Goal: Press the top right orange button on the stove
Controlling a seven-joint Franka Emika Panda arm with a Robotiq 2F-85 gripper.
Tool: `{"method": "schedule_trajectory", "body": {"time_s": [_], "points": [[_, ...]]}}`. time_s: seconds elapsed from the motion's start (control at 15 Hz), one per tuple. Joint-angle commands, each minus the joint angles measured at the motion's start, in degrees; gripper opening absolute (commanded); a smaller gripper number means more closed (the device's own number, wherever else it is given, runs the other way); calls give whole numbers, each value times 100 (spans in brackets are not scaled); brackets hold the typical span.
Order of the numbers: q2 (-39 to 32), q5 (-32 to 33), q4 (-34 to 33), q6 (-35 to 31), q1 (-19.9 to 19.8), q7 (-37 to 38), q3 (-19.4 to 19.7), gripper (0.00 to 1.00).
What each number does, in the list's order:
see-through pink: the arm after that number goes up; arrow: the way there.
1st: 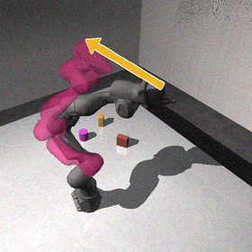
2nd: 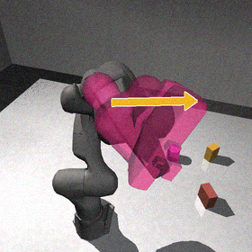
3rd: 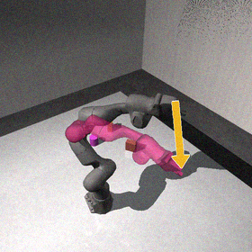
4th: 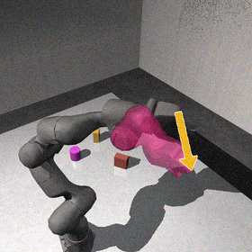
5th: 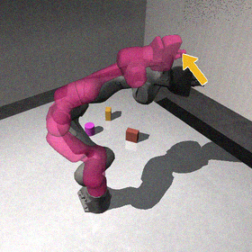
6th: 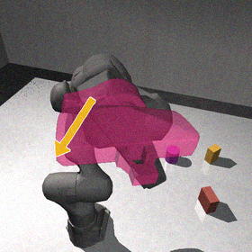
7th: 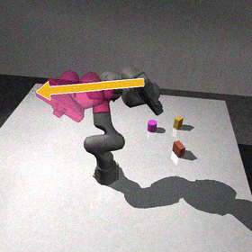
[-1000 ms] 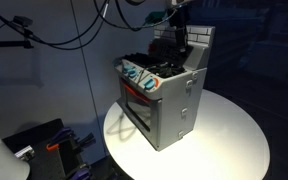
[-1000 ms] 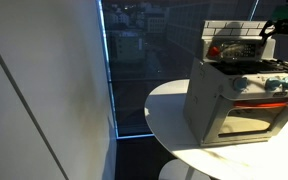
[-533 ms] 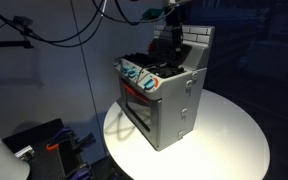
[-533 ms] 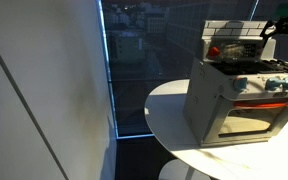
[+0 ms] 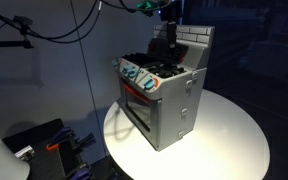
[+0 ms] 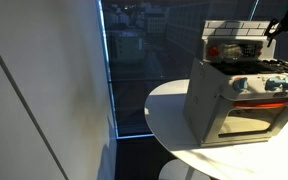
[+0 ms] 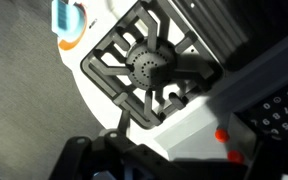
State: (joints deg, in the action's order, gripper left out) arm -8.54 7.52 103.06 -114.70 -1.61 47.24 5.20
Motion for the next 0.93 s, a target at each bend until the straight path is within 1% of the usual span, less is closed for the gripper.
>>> {"method": "schedule_trajectory", "body": {"time_s": [0.0,0.47,0.67,0.87], "points": [[305,-298,107,420,-53,-677,-38,100],[792,-514,296,1160,-61,-1843,-59,100],[1153,-499,536,1396,-60,-2349,-80,100],[1582,-494,849,1475,-67,-2767,-106,100]]}}
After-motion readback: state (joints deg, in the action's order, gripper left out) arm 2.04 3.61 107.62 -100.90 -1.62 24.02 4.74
